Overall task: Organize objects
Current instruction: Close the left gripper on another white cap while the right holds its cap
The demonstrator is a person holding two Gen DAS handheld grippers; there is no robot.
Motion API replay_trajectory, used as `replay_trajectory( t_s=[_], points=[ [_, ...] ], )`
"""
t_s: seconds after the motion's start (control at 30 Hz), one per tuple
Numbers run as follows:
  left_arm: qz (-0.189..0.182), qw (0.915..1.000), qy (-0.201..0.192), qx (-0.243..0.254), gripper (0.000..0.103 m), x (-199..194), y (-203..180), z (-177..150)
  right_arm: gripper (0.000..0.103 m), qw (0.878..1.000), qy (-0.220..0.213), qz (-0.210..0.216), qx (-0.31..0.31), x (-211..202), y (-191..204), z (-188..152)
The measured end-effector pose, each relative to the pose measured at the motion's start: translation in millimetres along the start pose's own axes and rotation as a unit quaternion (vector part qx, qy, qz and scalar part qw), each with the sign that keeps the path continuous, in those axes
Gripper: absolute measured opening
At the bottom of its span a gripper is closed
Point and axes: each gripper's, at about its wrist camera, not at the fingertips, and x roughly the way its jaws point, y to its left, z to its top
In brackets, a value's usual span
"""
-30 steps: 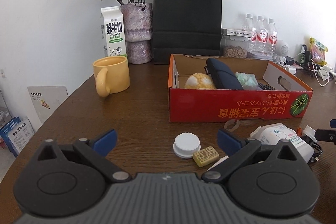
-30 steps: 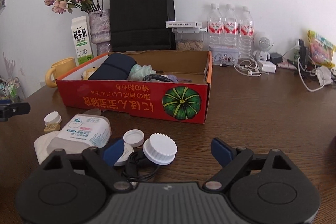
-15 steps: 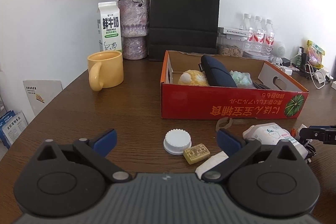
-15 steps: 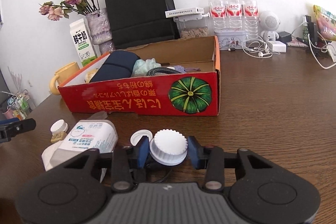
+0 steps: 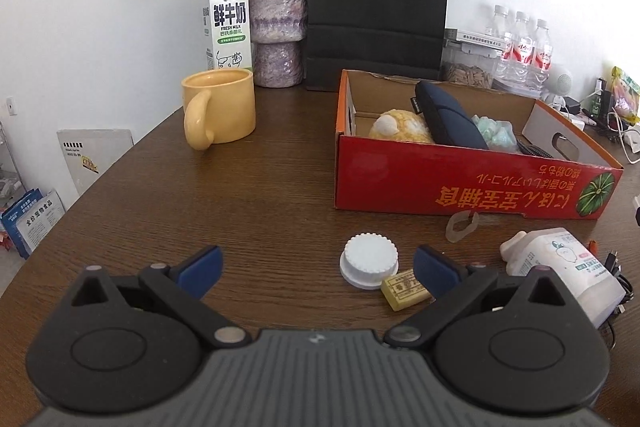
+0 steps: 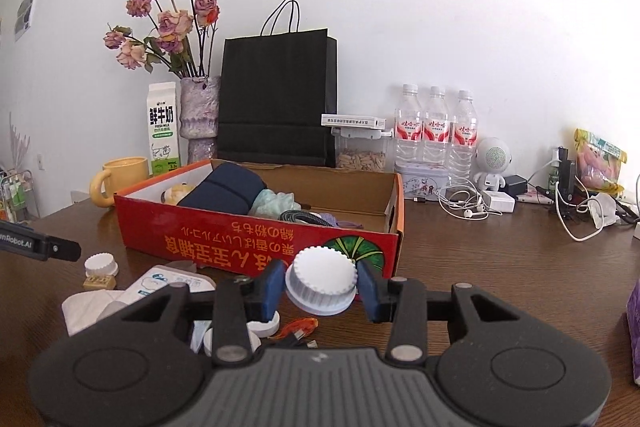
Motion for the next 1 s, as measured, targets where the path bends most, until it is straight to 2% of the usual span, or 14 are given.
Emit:
replay_trajectory(
  t_s=[0.13,0.27,0.5,0.57,0.7,0.77,0.83,0.9,0.93,1.0],
  points=[
    [0.015,0.9997,0.008,0.020,0.101,13,-4,2,0.039,1.000,-0.002,-0.003,0.000,-1,0,-1],
    [0.006,0.9996,0.017,0.020,0.100,21,-7,4,0.039,1.000,-0.001,-0.004,0.001,0,0,-2],
    [-0.004,0.9994,0.029,0.018,0.084,34,-17,6,0.039,1.000,0.001,-0.004,-0.001,0,2,-3],
    [-0.007,0.9994,0.029,0.017,0.082,35,-19,7,0.039,1.000,0.002,-0.004,-0.002,0,2,-4],
    [-0.013,0.9993,0.031,0.018,0.069,37,-24,7,0.039,1.000,0.002,-0.007,-0.002,0,2,-5],
    [-0.012,0.9993,0.034,0.013,0.067,38,-25,7,0.039,1.000,0.002,-0.007,-0.002,0,2,-5],
    [-0.009,0.9993,0.036,0.004,0.060,39,-25,6,0.039,1.000,0.002,-0.008,-0.002,0,2,-6],
    [-0.012,0.9992,0.039,-0.003,0.049,40,-25,6,0.039,1.000,0.002,-0.007,-0.002,0,2,-6],
    [-0.015,0.9991,0.040,-0.005,0.039,40,-25,6,0.039,1.000,0.001,-0.008,-0.002,0,2,-6],
    [-0.018,0.9991,0.038,-0.007,0.039,39,-24,5,0.039,1.000,0.001,-0.009,-0.001,0,1,-6]
  ],
)
